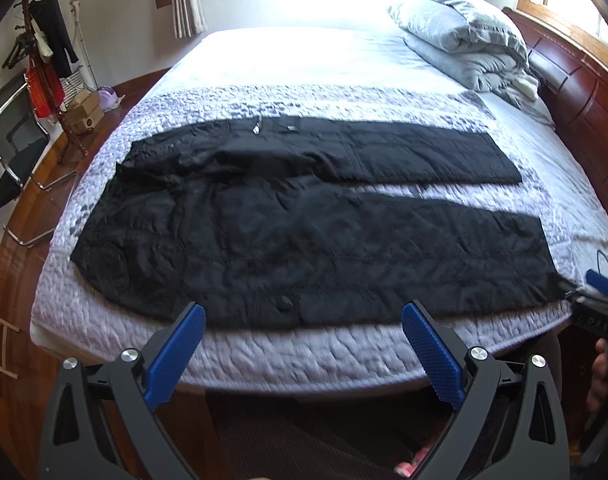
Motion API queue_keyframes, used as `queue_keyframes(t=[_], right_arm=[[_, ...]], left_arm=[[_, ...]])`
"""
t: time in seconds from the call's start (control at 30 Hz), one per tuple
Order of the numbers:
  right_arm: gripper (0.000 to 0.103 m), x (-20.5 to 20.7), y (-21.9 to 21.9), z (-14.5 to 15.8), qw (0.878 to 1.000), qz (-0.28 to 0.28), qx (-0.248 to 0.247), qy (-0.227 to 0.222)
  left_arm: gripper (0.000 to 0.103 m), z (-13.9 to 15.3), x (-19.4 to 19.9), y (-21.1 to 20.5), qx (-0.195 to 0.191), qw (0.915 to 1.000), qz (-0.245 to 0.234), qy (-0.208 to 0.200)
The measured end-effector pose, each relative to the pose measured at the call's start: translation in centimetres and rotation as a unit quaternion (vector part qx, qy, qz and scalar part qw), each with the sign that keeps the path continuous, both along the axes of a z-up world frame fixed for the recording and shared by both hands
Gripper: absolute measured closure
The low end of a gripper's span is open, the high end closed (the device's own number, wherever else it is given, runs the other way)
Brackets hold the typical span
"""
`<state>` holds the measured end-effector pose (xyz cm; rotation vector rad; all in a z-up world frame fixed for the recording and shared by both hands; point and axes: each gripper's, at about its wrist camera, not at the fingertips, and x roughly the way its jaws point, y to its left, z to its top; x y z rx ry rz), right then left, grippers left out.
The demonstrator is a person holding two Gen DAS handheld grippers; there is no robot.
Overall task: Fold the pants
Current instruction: 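Grasp the waistband with the left tool while the right tool grasps the leg hems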
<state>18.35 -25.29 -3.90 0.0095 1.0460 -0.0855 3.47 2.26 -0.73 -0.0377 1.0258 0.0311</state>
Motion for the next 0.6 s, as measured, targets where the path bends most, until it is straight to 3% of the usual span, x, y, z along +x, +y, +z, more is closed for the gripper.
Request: queue_keyframes(t=[0.17,0.3,0.43,0.6], right_arm=[[0.002,6.3,-4.0,2.0,0.998,-0.008,-0.056,-0.042],[0.002,13.4,-8.1,2.1,0.995,-0.026,-0.087,-0.050],[0.002,20.5,-11.5,0.1,0.995,-0.032,-0.096,-0.022],[0.002,29.4,-14.5,-5.1,0.996,-0.012,-0.082,0.037]], left_arm=[[0.004,1.5,6.9,7.7,-0.026,0.9981,0.048,-0.028],[0.004,1.2,13.6,14.6,-0.024,0.9946,0.100,-0.016],[0.004,-0.7,20.2,21.5,-0.010,0.9878,0.153,0.026],[0.004,-4.5,26.6,29.3,-0.025,0.9768,0.198,0.078]])
